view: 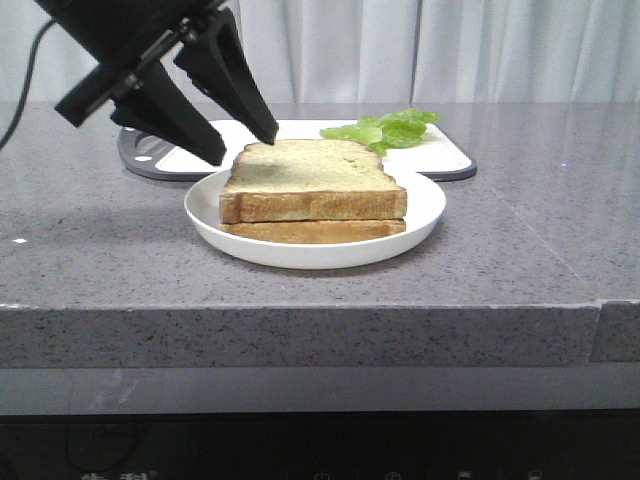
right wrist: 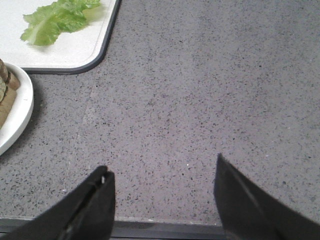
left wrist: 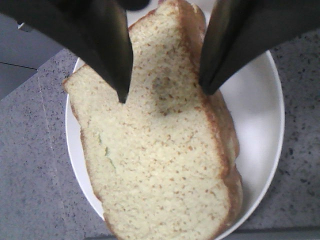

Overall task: Left arm grabs bread, right arm adds lettuce
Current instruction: 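Lower the left gripper onto the top bread slice and grasp it, then lift the top bread slice off the plate with the left gripper, then reach the right gripper to the lettuce leaf and grasp it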

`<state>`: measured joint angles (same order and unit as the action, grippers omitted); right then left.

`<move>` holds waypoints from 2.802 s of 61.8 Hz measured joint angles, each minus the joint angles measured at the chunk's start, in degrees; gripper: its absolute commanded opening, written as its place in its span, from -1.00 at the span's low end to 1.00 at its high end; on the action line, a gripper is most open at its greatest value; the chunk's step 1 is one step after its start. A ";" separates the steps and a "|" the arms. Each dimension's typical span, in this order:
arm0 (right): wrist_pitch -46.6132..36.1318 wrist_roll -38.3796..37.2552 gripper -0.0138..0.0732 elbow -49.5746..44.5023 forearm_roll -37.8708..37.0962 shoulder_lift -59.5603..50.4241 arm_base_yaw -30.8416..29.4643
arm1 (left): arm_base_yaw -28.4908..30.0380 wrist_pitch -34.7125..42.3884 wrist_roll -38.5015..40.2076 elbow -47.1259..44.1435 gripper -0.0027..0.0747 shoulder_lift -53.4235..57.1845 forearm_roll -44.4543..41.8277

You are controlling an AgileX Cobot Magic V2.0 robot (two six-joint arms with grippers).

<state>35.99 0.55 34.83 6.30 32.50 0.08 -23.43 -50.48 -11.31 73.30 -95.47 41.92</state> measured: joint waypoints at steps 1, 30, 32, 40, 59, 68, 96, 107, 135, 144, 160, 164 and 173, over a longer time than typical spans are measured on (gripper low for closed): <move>0.00 0.00 0.37 0.00 0.00 0.00 0.00 | 0.00 0.00 -0.15 0.00 -0.12 -0.20 0.09; 0.46 0.00 0.37 0.00 0.00 0.00 0.00 | 0.00 0.11 -0.77 0.04 -0.27 -3.68 1.18; 0.60 0.00 0.37 0.00 0.00 0.00 0.00 | 0.00 0.11 -0.77 0.04 -0.35 -3.68 1.18; 0.83 0.00 0.37 0.00 0.00 0.00 0.00 | 0.00 0.11 -0.77 0.13 -0.73 -3.68 1.43; 0.92 0.00 0.37 0.00 0.00 0.00 0.00 | 0.00 -0.10 -0.77 0.27 -0.98 -3.56 1.78; 0.92 0.00 0.37 0.00 0.00 0.00 0.00 | 0.00 -0.22 -0.87 0.27 -0.98 -1.45 1.43; 0.92 0.00 0.37 0.00 0.07 0.00 0.00 | 0.00 -1.94 0.24 0.27 -0.98 17.99 -8.40; 0.92 0.00 0.37 0.00 1.94 0.00 0.00 | 0.00 -2.38 7.43 -2.23 -0.98 27.47 -19.64; 0.92 6.97 0.37 6.95 14.89 16.34 0.00 | 0.00 -3.14 24.64 -17.63 -0.98 46.52 -41.58; 0.61 13.12 0.37 11.92 22.81 25.74 0.00 | 0.00 -3.63 26.64 -18.49 -0.98 49.01 -44.26; 0.17 25.02 0.37 23.59 37.21 43.56 0.00 | 0.00 -3.63 26.97 -18.49 -0.98 49.59 -44.64; 0.17 27.40 0.37 26.74 39.93 47.88 0.00 | 0.00 -3.63 27.07 -18.49 -0.98 49.59 -44.64; 0.17 31.74 0.37 34.72 46.35 58.11 0.00 | 0.00 -3.63 27.18 -18.49 -0.98 49.59 -44.78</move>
<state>36.15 32.29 69.55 52.65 90.60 0.08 -23.43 -54.11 15.87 54.81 -45.88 -2.85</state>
